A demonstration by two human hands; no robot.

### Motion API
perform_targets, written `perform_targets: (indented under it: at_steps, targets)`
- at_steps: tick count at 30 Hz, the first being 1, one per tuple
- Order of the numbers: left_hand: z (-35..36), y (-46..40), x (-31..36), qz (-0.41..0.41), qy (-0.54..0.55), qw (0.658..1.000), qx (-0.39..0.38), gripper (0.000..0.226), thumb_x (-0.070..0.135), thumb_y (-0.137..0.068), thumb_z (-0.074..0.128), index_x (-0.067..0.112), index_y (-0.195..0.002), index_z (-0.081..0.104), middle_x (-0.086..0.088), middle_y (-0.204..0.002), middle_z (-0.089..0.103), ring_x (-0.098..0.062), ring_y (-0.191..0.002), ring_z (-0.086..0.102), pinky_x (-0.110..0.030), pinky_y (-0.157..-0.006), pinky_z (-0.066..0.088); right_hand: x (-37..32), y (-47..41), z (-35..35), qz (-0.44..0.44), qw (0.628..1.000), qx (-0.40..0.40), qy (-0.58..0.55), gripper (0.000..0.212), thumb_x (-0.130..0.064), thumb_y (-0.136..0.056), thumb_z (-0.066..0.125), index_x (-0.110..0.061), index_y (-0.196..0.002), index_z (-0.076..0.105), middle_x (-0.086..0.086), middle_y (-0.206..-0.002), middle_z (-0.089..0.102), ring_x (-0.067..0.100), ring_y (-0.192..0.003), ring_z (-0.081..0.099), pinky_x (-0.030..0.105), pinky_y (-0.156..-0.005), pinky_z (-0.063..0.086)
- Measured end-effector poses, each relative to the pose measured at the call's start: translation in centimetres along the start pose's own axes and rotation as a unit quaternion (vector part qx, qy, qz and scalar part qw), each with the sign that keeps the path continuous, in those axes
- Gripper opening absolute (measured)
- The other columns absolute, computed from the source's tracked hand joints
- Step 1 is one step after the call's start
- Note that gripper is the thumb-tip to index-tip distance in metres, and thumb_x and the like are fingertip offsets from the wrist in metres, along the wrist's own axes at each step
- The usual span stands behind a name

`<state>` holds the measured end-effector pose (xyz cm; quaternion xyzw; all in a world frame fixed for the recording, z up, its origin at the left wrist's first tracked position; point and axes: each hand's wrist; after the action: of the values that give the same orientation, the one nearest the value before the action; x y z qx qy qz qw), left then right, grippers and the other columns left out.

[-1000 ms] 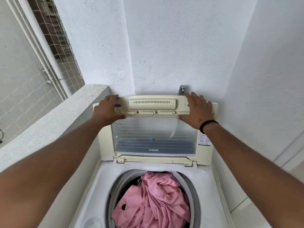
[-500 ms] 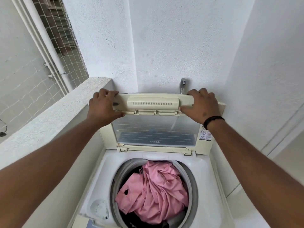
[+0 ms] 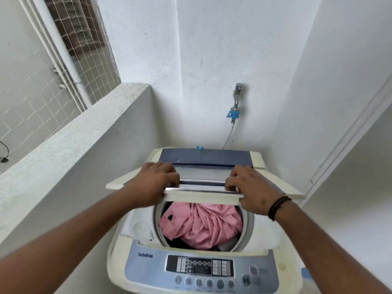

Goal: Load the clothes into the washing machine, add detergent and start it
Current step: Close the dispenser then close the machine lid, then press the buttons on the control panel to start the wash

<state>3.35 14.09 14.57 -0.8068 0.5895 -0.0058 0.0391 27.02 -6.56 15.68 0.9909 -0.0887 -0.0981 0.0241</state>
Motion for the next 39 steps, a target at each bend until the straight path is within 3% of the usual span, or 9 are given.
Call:
perform_targets:
  at_steps: [3,6,10,14,22,26,29,34,39]
  targets:
    - [3.8,3.0,1.7,0.010,-0.002,0.999,-0.033,0.042,0.014,-0.077,0.067,0.040,-0.110,0.060,0.007,-0.137,0.050,-0.021,-0.127,0.048,-0.045,-0.106,0.036,-1.9,2.6,3.6,0.036,0.998,-0.012,0.058,0.028,-0.009,-0.081,0.063,-0.031,-0.098,0.057,-0.001,-0.112,0.040,0.022,-0.105,0.039,0.031,-0.076,0.033]
    - [7.4,5.4,3.4,-0.001,-0.007,0.998,-0.057,0.043,0.013,-0.082,0.063,0.036,-0.117,0.053,0.001,-0.146,0.045,-0.027,-0.132,0.045,-0.049,-0.107,0.037,-3.1,4.5,7.0,0.069,0.995,-0.025,0.071,0.024,-0.011,-0.084,0.061,-0.032,-0.096,0.059,-0.001,-0.112,0.039,0.023,-0.105,0.040,0.031,-0.076,0.027]
    - [9.8,7.9,5.1,-0.057,0.026,0.993,-0.097,0.059,0.003,-0.075,0.058,0.030,-0.127,0.049,-0.005,-0.157,0.030,-0.032,-0.143,0.030,-0.049,-0.107,0.033,-4.1,5.7,10.6,0.104,0.992,-0.008,0.078,0.024,-0.008,-0.084,0.061,-0.028,-0.095,0.066,-0.001,-0.112,0.040,0.024,-0.108,0.040,0.033,-0.076,0.029]
    - [10.6,8.9,6.8,-0.095,0.034,0.985,-0.143,0.055,0.005,-0.079,0.053,0.022,-0.130,0.046,-0.010,-0.160,0.018,-0.034,-0.148,0.016,-0.052,-0.113,0.028,-4.9,6.2,12.9,0.129,0.989,-0.014,0.066,0.018,-0.010,-0.086,0.065,-0.025,-0.093,0.071,0.001,-0.116,0.042,0.027,-0.112,0.040,0.034,-0.079,0.039]
    - [14.5,9.8,7.5,-0.123,0.117,0.972,-0.162,0.038,0.038,-0.103,0.040,0.019,-0.136,0.043,-0.007,-0.168,0.000,-0.032,-0.155,-0.004,-0.067,-0.115,0.019,-6.2,6.3,15.8,0.205,0.976,-0.039,0.069,0.023,-0.008,-0.084,0.060,-0.022,-0.099,0.071,0.009,-0.134,0.038,0.033,-0.124,0.034,0.047,-0.094,0.045]
    - [16.3,10.9,7.3,-0.141,0.157,0.966,-0.149,0.054,0.055,-0.103,0.025,0.030,-0.150,0.030,0.004,-0.167,-0.017,-0.023,-0.153,-0.021,-0.059,-0.120,-0.005,-6.7,5.9,16.4,0.230,0.971,-0.040,0.053,0.022,-0.008,-0.085,0.058,-0.021,-0.098,0.072,0.009,-0.134,0.037,0.033,-0.123,0.035,0.047,-0.093,0.046]
    - [16.8,11.0,7.0,-0.143,0.170,0.965,-0.141,0.079,0.070,-0.085,0.003,0.033,-0.152,0.027,0.006,-0.167,-0.019,-0.021,-0.152,-0.024,-0.057,-0.119,-0.011,-6.6,6.3,16.7,0.230,0.972,-0.030,0.034,0.026,-0.004,-0.083,0.056,-0.020,-0.100,0.068,0.007,-0.125,0.039,0.032,-0.119,0.039,0.044,-0.090,0.047]
    - [17.4,11.0,7.2,-0.150,0.187,0.961,-0.136,0.055,0.057,-0.103,0.028,0.034,-0.153,0.026,0.008,-0.165,-0.024,-0.019,-0.151,-0.027,-0.056,-0.119,-0.014,-7.5,9.1,18.1,0.264,0.953,0.067,-0.135,0.045,0.002,-0.081,0.051,-0.019,-0.119,0.062,0.003,-0.133,0.047,0.026,-0.122,0.045,0.038,-0.104,0.042]
    - [16.9,10.9,7.2,-0.153,0.209,0.953,-0.155,0.085,0.081,-0.083,0.045,0.038,-0.153,0.022,0.007,-0.164,-0.027,-0.019,-0.148,-0.033,-0.057,-0.118,-0.017,-10.1,15.3,21.0,0.363,0.897,0.188,-0.169,0.052,-0.002,-0.088,0.056,-0.008,-0.139,0.051,0.009,-0.144,0.050,0.027,-0.135,0.041,0.038,-0.115,0.034]
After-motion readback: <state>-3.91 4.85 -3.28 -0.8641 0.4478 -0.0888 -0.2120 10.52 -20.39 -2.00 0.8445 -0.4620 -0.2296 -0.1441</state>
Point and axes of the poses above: each hand's wrist, its own y-axis away from the middle knuckle, its own z-axis out of the palm, x = y × z
